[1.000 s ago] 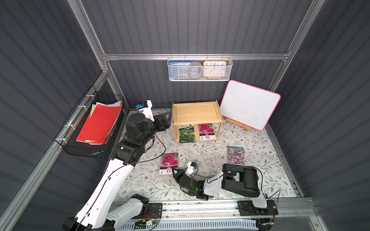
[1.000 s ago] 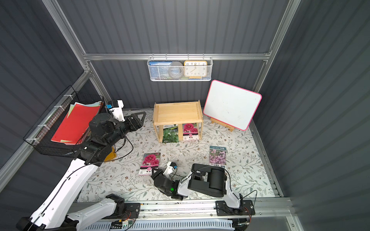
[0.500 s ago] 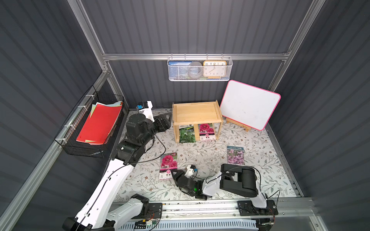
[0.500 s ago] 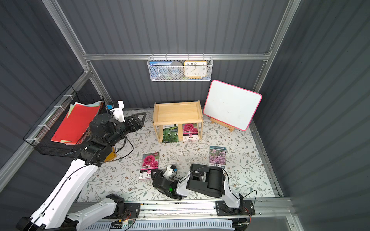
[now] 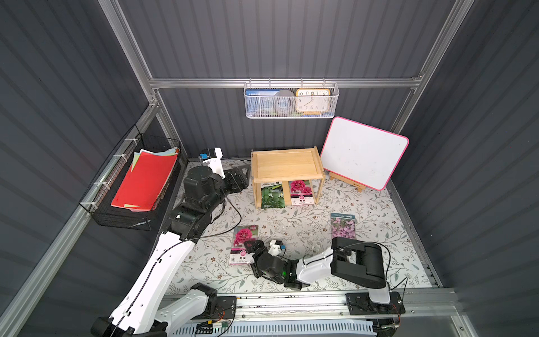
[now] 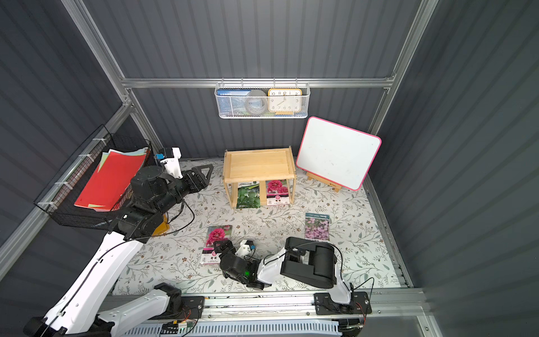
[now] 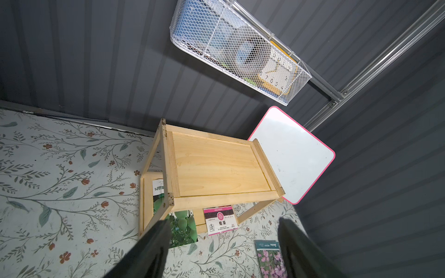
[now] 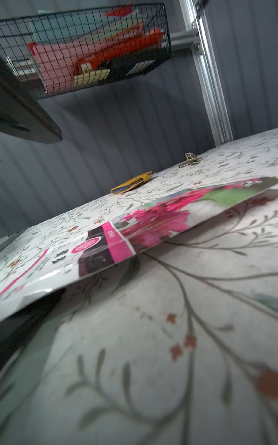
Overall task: Take the seed bag off the shelf
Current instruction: Place the seed packet at the center of the board.
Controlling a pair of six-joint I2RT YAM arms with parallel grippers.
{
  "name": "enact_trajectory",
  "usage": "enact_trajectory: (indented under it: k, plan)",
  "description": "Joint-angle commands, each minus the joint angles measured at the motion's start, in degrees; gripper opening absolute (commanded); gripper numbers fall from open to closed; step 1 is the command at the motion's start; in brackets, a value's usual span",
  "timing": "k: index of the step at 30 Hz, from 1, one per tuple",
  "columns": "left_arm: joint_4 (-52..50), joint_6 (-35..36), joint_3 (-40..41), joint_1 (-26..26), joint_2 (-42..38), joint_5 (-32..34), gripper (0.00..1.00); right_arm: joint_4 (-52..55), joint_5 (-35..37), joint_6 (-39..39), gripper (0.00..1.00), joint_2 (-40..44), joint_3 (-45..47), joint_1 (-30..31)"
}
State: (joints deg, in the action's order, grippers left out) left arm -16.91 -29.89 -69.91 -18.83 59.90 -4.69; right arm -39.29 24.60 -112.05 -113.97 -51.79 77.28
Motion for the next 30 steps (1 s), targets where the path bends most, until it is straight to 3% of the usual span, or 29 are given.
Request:
enact_trajectory:
  k: [1, 9, 23, 30]
  plan:
    - [-0.76, 0.92, 0.27, -0.15, -1.22, -1.43, 0.75, 15.25, -2.34, -2.39, 0.99, 1.8, 1.58, 1.88]
    - [-1.14, 0.27, 0.25, -0.22, -1.13, -1.82, 0.75, 24.69, -6.49, -6.6, 0.99, 4.47, 0.92, 2.04]
    - [-1.47, 0.49, 0.74, -0.22, -1.2, -0.85, 0.76, 14.08, -12.24, -4.41, 0.99, -1.92, 0.44, -3.51]
    - [-1.18, 1.14, 0.83, -0.23, -0.54, -0.76, 0.76, 15.3, -11.88, -3.53, 0.99, -0.96, 0.73, -5.29]
